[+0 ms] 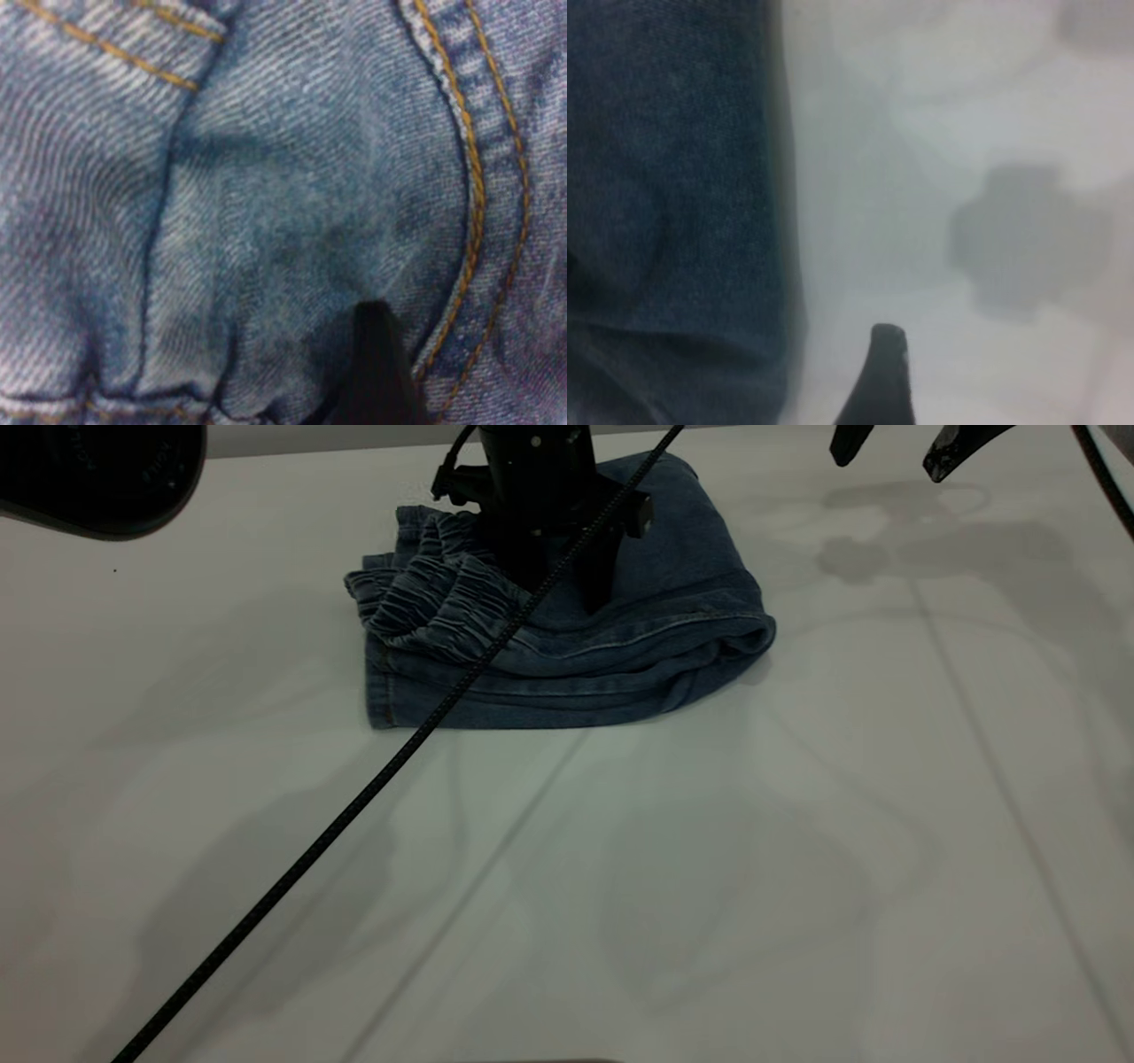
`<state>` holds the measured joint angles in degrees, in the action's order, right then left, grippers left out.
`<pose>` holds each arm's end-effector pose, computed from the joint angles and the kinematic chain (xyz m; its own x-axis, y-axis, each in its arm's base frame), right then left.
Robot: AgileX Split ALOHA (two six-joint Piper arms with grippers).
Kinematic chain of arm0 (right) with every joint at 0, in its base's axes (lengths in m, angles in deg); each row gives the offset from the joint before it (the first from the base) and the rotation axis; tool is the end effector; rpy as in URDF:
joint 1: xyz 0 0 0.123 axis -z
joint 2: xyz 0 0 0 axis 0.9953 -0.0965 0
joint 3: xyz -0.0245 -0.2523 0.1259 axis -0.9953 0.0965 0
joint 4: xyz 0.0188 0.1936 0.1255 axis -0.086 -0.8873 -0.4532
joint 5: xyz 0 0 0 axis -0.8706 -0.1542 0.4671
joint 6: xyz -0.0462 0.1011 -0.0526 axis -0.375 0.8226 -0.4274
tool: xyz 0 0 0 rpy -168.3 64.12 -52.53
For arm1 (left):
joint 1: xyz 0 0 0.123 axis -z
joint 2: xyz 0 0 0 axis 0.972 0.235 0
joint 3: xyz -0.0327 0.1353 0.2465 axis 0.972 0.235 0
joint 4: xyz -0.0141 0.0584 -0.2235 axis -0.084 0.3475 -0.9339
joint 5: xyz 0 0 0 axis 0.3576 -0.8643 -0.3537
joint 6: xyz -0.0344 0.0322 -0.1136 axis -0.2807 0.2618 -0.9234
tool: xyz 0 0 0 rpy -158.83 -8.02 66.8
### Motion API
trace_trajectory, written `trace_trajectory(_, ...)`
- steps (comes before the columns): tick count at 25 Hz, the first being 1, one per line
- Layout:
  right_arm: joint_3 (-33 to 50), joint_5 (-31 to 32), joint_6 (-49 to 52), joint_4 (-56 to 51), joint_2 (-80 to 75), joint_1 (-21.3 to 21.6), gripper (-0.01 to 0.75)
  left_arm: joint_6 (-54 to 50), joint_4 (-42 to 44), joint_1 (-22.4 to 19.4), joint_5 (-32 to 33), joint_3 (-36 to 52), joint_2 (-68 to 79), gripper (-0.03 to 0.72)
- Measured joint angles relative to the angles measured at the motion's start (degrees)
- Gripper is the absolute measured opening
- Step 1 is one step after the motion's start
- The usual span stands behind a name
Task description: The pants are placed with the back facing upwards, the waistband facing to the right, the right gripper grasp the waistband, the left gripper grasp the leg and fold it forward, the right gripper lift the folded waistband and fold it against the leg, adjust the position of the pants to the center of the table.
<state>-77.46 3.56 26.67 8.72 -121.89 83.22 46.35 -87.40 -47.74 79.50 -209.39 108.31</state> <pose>0.4887 0.0534 0.1120 -0.9819 -0.0102 -0.1893 -0.0759 0.9362 0.3431 0.4651 -0.2671 0.0424 -0.8549 0.4670 -0.2260 0.4956 0.8639 -0.0894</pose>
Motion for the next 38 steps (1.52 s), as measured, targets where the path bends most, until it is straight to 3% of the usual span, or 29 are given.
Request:
trace_trajectory(14, -0.38, 3.43, -0.67, 0.65, 0.00, 0.16, 0.594, 0.42, 5.06, 0.45, 0.00, -0.48, -5.23, 0.456)
trace_trajectory(20, -5.90, 6.40, -0.08, 3.75, 0.33, 0.26, 0.594, 0.44, 7.52, 0.45, 0.00, -0.48, -9.93, 0.456)
trace_trajectory(29, -6.37, 7.28, 1.89, 4.50, 11.87, 0.26, 0.587, -0.85, 10.91, 0.45, 0.00, 0.04, -19.39, 0.456)
trace_trajectory(33, -2.83, 7.51, 2.75, 4.18, 20.66, 0.26, 0.586, -2.22, 10.73, 0.45, 0.00, 5.42, -24.97, 0.456)
trace_trajectory(38, 7.77, 7.77, 2.92, 4.05, 33.68, 0.26, 0.586, -2.57, 11.20, 0.45, 0.00, 16.68, -34.46, 0.456)
